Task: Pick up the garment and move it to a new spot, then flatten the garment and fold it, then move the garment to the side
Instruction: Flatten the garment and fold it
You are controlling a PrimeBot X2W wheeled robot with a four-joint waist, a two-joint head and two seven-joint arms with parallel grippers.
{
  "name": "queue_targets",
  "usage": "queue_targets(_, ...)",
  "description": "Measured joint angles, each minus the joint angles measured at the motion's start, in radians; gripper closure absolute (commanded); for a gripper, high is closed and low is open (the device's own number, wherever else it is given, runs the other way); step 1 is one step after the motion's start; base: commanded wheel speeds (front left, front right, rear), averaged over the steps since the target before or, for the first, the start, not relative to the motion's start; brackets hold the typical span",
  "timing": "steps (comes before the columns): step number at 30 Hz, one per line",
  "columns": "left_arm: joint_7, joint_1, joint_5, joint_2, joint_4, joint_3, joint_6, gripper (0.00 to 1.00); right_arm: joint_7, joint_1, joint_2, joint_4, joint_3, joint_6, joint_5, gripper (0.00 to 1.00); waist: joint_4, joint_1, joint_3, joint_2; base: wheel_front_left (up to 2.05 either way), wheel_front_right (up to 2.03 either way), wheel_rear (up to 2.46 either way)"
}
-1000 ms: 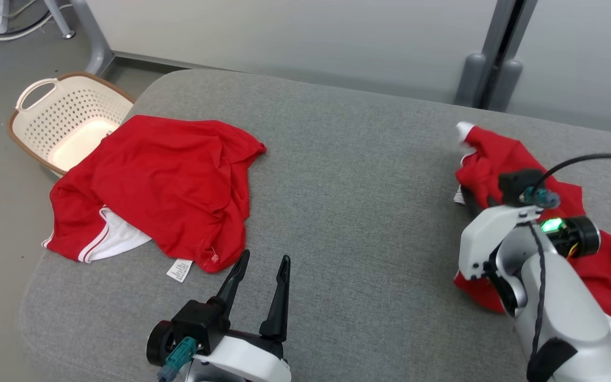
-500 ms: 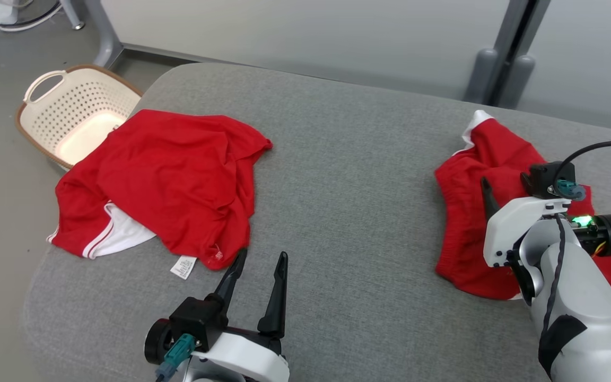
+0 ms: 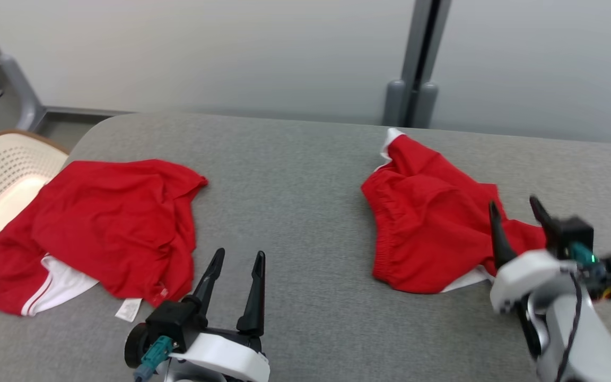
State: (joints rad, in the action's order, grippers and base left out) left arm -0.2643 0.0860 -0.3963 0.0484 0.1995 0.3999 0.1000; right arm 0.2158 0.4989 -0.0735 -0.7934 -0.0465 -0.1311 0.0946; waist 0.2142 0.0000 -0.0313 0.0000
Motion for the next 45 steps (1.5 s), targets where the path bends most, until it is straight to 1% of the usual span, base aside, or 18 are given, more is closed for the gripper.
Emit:
queue_targets(6,0.000,-0.008,-0.002,0.000,-0.015,-0.019,-0.011,0.00,0.033,-0.249,0.006,0.200,-0.011,0.000,-0.107,0.00,-0.078,0.0000,0.022,0.0000,0.00,0.00,0.00)
queue_targets(10,0.000,-0.021,-0.003,0.000,-0.016,-0.036,-0.013,0.00,0.039,-0.379,0.016,0.312,-0.020,0.000,-0.174,0.00,-0.119,0.0000,0.027,0.0000,0.00,0.00,0.00)
queue_targets(13,0.000,-0.021,-0.002,0.000,-0.016,-0.037,-0.020,0.00,0.026,-0.424,0.020,0.360,-0.017,0.000,-0.191,0.00,-0.140,0.0000,0.022,0.0001,0.00,0.00,0.00)
queue_targets(17,0.000,-0.021,-0.002,0.000,-0.012,-0.034,-0.021,0.00,-0.008,-0.433,0.022,0.394,-0.036,0.000,-0.200,0.00,-0.151,0.0000,0.011,0.0000,0.00,0.00,0.00)
queue_targets(22,0.000,-0.013,-0.002,0.000,-0.011,-0.020,-0.021,0.00,-0.066,-0.425,0.023,0.378,-0.103,0.000,-0.218,0.00,-0.149,0.0000,-0.008,0.0000,0.00,0.00,0.00)
queue_targets(28,0.000,0.004,-0.002,0.000,-0.006,-0.001,-0.021,0.00,-0.137,-0.363,0.023,0.277,-0.185,0.000,-0.271,0.00,-0.127,0.0000,-0.041,0.0000,0.00,0.00,0.00)
queue_targets(31,0.000,0.006,-0.003,0.000,-0.003,0.004,-0.020,0.00,-0.146,-0.333,0.024,0.229,-0.200,0.000,-0.305,0.00,-0.112,0.0000,-0.056,0.0000,0.00,0.00,0.00)
queue_targets(39,0.000,0.020,-0.001,0.000,-0.003,0.018,-0.014,0.00,-0.150,-0.275,0.024,0.121,-0.229,0.000,-0.350,0.00,-0.086,0.0000,-0.081,0.0000,0.00,0.00,0.00)
queue_targets(40,0.000,0.021,-0.001,0.000,-0.003,0.018,-0.014,0.00,-0.151,-0.267,0.024,0.110,-0.229,0.000,-0.356,0.04,-0.084,0.0000,-0.083,0.0000,0.00,0.00,0.00)
queue_targets(41,0.000,0.021,-0.001,0.000,-0.003,0.019,-0.014,0.00,-0.154,-0.261,0.024,0.100,-0.229,0.000,-0.357,0.82,-0.084,0.0000,-0.085,0.0000,0.00,0.00,0.00)
queue_targets(42,0.000,0.022,0.000,0.000,-0.003,0.018,-0.014,0.00,-0.153,-0.257,0.024,0.094,-0.230,0.000,-0.359,1.00,-0.083,0.0000,-0.087,0.0000,0.00,0.00,0.00)
queue_targets(45,0.000,0.023,0.000,0.000,-0.002,0.018,-0.011,0.00,-0.132,-0.245,0.024,0.087,-0.237,0.000,-0.364,1.00,-0.085,0.0000,-0.091,0.0000,0.00,0.00,0.00)
